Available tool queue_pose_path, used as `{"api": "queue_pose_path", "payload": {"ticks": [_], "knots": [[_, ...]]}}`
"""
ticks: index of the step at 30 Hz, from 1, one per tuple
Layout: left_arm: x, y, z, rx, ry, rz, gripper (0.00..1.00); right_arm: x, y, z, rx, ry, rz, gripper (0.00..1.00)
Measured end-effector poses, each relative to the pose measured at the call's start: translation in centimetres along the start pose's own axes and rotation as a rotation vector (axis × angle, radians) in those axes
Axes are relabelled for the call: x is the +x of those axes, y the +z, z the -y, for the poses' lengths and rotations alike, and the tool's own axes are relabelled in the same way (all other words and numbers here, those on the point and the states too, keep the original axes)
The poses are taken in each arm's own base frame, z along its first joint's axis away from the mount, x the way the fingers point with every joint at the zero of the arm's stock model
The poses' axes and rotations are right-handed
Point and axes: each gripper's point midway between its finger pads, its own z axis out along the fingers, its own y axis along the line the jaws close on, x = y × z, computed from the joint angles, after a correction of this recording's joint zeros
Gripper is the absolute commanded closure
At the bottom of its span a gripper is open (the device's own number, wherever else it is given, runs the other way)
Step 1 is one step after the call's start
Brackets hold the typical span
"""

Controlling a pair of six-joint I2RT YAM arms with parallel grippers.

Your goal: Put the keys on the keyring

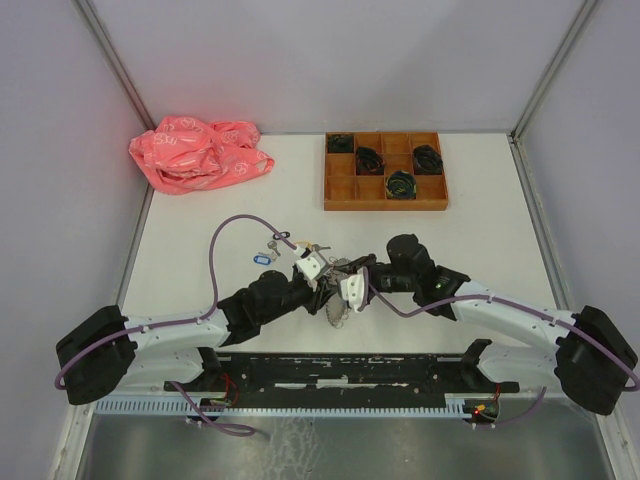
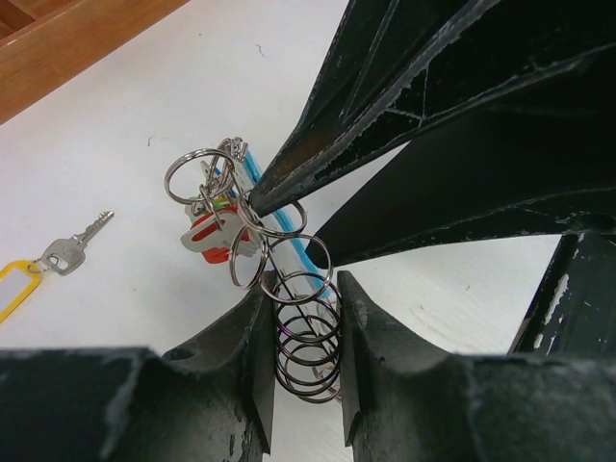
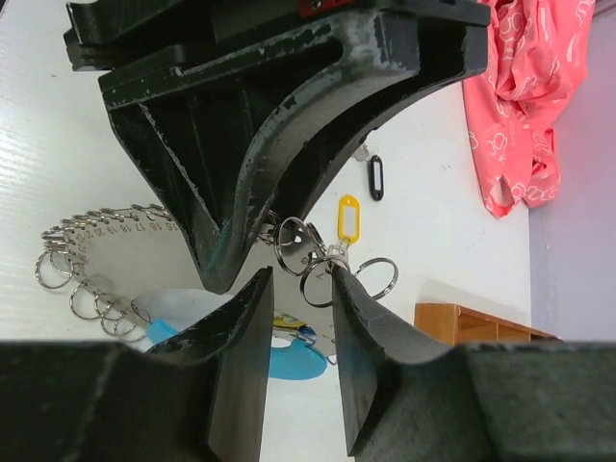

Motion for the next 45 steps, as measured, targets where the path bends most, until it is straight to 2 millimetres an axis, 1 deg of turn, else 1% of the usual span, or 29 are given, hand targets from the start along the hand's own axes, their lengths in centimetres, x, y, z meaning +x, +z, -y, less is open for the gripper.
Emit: {"api": "queue_pose_path", "payload": {"ticks": [7,14,21,29,39,45], "knots": [[0.0,0.0,0.0,0.001,0.000,0.001,0.97,0.5,-0.1,0.5,0.027,-0.005,-0.035,0.68],[0.0,0.0,0.0,0.002,0.000,0.001,0.97,0.2,-1.2,1.8,0.092,-0.027,-0.066,0.77],[0.0,0.0,0.0,0.002,0.000,0.001,0.97,0.6,-1.3,1.6,0.090,-0.013,-0.085,0.77],[0.0,0.0,0.0,0.002,0.000,0.001,0.97,1.1,-0.7,0.8,0.059,0.022,-0.087,0.75],[0.0,0.0,0.0,0.002,0.000,0.000,0.97,0.6,-0.4,1.2,0.072,0.056,-0.064,0.76],[0.0,0.0,0.0,0.002,0.000,0.000,0.97,0.5,-0.4,1.3,0.082,0.085,-0.056,0.80]]}}
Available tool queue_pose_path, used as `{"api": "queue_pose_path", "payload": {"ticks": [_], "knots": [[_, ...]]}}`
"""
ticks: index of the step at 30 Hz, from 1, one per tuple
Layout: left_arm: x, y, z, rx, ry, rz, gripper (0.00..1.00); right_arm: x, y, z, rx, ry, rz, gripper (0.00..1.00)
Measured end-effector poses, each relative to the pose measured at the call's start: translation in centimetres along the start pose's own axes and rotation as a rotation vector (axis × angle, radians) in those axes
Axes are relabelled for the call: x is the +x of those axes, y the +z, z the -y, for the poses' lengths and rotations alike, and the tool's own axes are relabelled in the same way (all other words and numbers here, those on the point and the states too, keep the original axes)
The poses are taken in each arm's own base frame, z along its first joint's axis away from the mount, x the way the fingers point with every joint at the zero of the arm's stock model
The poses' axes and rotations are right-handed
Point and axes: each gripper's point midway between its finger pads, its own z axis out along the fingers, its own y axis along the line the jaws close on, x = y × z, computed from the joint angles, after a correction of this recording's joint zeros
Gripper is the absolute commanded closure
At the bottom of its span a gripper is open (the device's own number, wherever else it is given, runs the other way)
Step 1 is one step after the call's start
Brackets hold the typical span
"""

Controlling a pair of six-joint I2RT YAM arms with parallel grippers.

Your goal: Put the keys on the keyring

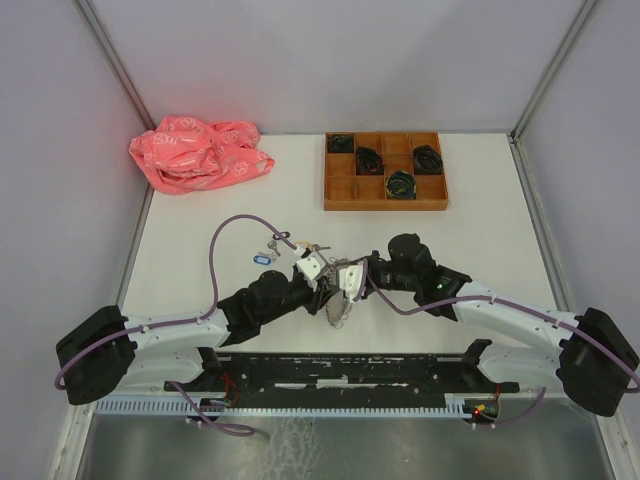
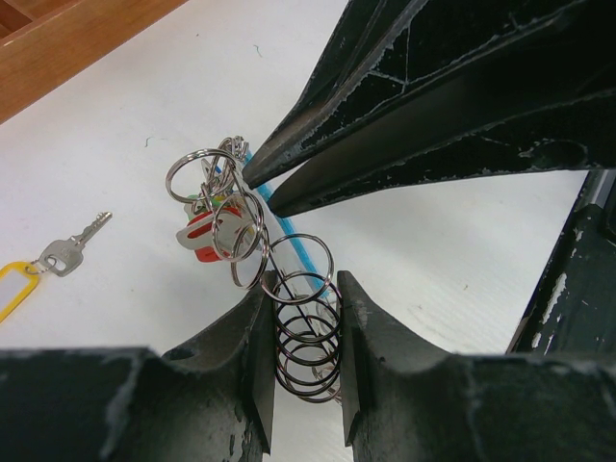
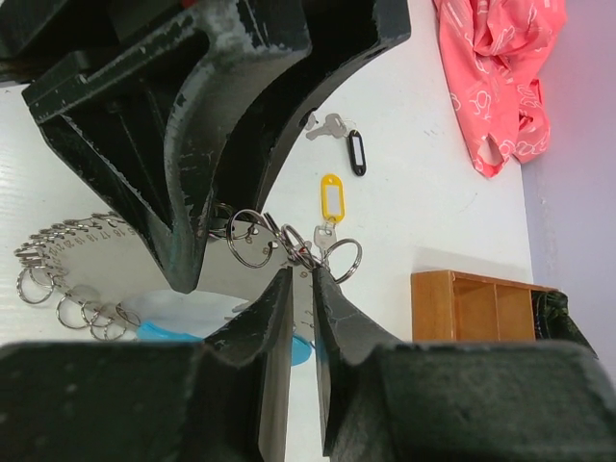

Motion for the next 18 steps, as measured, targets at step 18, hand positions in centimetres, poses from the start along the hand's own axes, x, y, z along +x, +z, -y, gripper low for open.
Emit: {"api": "queue_pose_path", "payload": {"ticks": [18], "knots": [[0.1,-0.2,-0.6,-0.018,0.062,-0.025,0.97,-1.5,-2.6,2.5,0.135,0.243,-0.044,0.53]]}}
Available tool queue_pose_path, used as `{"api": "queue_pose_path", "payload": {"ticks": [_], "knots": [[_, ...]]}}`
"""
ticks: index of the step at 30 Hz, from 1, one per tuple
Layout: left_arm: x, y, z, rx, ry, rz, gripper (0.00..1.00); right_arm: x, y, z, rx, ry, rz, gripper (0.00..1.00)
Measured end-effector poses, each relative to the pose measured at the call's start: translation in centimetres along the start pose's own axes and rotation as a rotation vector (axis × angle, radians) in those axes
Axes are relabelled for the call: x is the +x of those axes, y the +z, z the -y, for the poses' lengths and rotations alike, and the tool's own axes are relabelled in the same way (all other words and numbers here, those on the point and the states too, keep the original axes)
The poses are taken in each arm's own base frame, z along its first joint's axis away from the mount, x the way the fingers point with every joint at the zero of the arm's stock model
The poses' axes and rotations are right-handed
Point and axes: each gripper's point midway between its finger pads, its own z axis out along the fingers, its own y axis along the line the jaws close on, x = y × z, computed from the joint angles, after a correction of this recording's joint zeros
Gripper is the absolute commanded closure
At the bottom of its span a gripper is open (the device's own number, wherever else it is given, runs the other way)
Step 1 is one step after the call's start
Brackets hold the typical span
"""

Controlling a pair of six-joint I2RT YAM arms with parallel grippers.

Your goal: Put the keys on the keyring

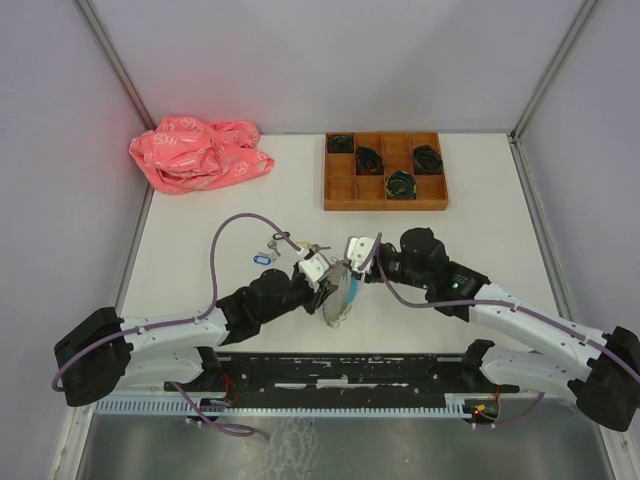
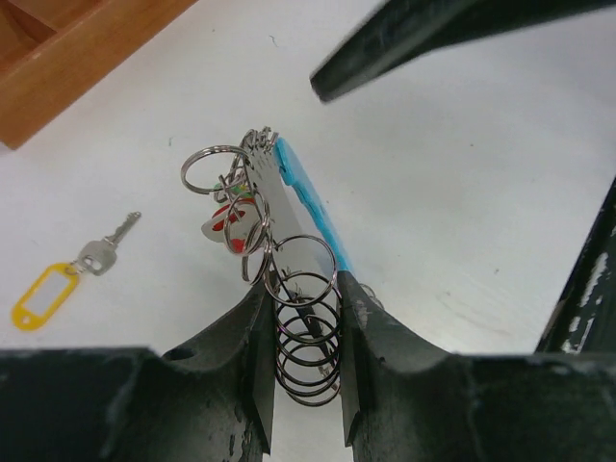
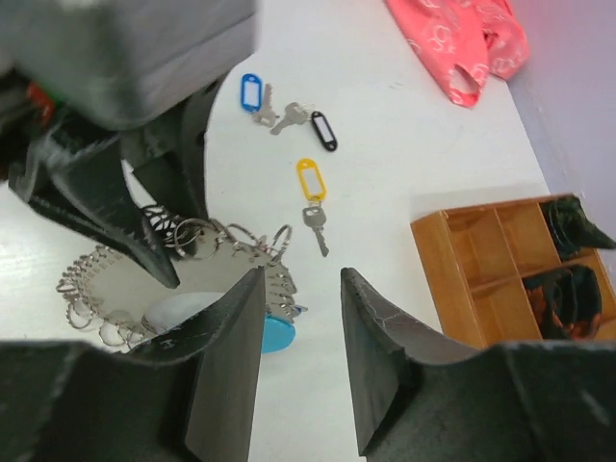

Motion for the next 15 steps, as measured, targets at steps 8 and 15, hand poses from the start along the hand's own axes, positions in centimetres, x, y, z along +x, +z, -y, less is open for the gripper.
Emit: {"api": "queue_pose_path", "payload": {"ticks": [8,15], "knots": [[-1.0,0.1,-1.9,-0.055,0.240,-0.034,0.97,-3.2,-3.2,4.0,0.199,0.347,-0.062,0.40],[-2.3,0.3,-2.4,-0.013,0.547,-0.038,0.97,-4.2,-6.0,4.9,0.271,0.529,-0.141,0.29]]}}
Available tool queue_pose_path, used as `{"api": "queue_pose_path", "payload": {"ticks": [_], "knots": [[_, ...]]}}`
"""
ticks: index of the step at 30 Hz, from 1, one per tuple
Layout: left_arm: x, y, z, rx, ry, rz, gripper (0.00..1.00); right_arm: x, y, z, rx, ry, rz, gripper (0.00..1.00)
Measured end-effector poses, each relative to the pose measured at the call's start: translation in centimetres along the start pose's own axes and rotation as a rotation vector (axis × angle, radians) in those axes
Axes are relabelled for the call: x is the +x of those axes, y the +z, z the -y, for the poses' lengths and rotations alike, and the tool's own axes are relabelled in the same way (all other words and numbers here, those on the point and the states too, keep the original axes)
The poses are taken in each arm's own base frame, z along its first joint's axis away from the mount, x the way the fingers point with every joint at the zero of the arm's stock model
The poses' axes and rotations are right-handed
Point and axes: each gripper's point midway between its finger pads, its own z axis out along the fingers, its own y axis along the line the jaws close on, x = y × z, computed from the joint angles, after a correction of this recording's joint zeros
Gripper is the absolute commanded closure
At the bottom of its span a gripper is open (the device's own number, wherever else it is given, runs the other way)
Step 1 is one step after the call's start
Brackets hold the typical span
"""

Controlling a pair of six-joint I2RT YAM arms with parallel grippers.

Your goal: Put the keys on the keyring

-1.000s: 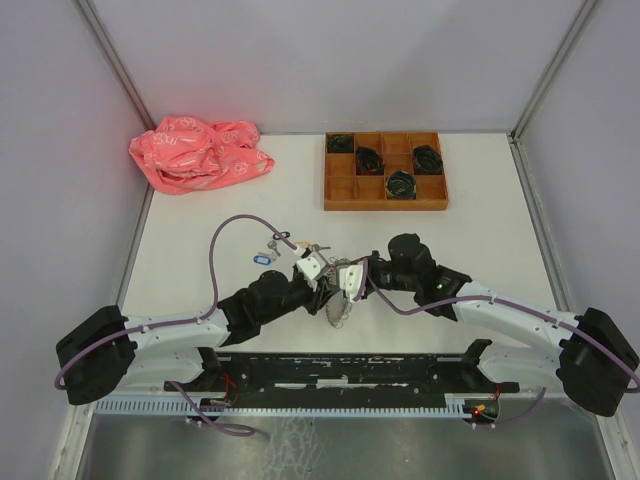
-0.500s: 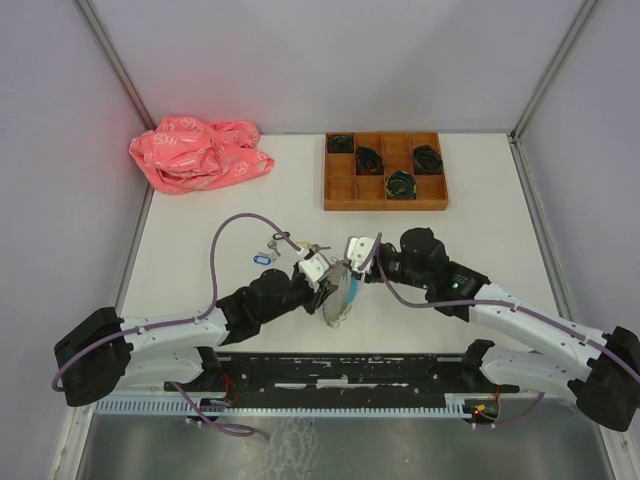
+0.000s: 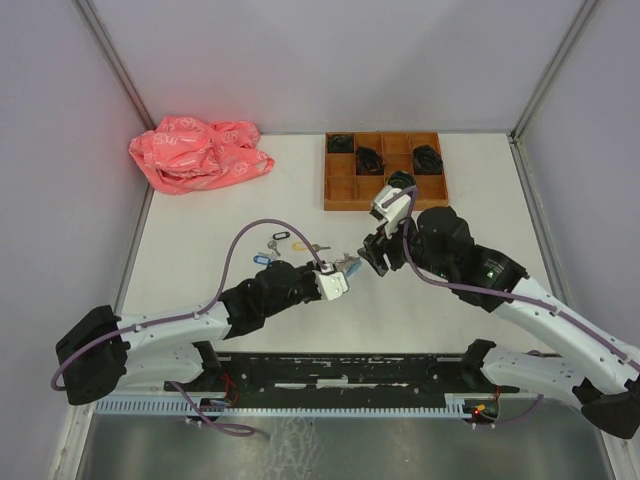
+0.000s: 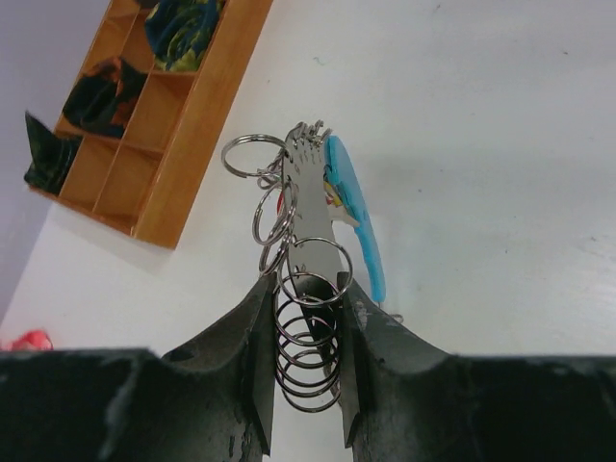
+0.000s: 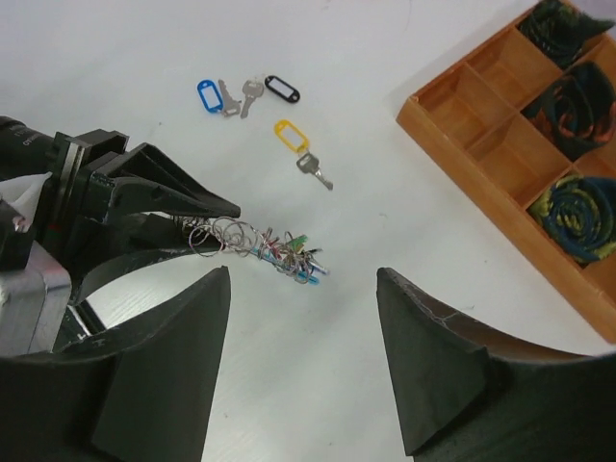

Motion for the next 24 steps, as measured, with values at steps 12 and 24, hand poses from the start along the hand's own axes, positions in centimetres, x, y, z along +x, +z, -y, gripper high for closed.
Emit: {"api": "queue_pose_path", "payload": {"ticks": [12,24], "knots": [[0.8,0.8,5.0,0.237,0.281,-0.014,0.97,5.4,-0.5,-1.2,-0.054,0.130,-0.233,0.16],[1.5,0.2,7.0,0.273,0.325,-0.018,0.97,9.9,1.5,-6.0,-0.349,0.213,-0.429,0.29]]}}
